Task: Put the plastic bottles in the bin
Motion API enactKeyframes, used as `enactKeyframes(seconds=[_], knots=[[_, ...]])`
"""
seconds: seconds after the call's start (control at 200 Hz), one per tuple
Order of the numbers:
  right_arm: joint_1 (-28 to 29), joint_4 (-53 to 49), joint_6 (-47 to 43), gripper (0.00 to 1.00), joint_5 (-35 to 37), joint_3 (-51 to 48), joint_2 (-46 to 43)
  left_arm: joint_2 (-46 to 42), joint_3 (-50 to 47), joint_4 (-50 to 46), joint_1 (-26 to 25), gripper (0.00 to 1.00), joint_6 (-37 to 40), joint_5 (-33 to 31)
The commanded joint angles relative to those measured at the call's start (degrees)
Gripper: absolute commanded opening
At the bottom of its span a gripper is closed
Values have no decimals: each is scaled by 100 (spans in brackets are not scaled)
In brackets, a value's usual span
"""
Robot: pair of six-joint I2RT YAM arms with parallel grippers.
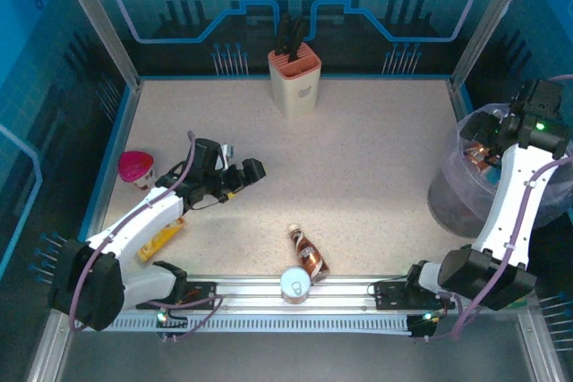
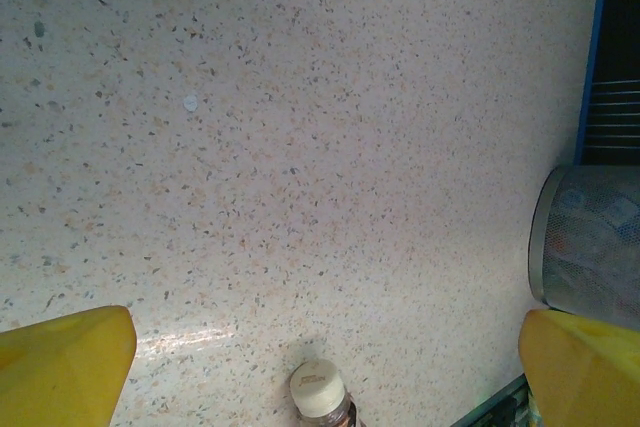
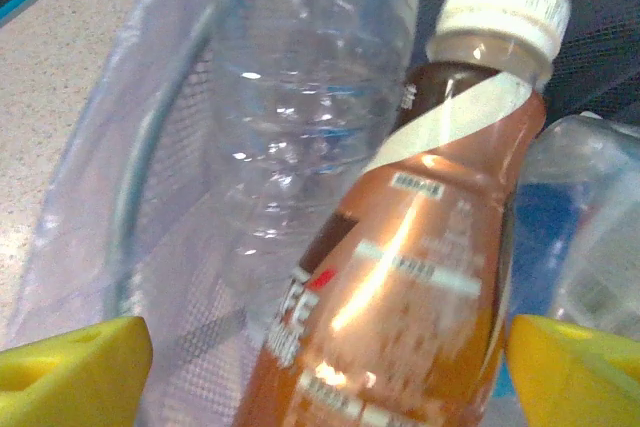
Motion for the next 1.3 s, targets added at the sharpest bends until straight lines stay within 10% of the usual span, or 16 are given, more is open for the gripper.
enactKeyframes(seconds=[0.0,0.305,0.846,1.296], knots=[[145,-630,-130,94,2,671,96,63,167,-64,48,99,75,69],[1009,-1054,-279,98,266,1394,-20,149,251,-53,50,99,130,101],[6209,-830,687,100,1192,-393,-483,253,284,-52,65,99,159,-8],[8386,1366,1624,90,173,-2238,1135,-111,-102,-104,101,99,106,-106]])
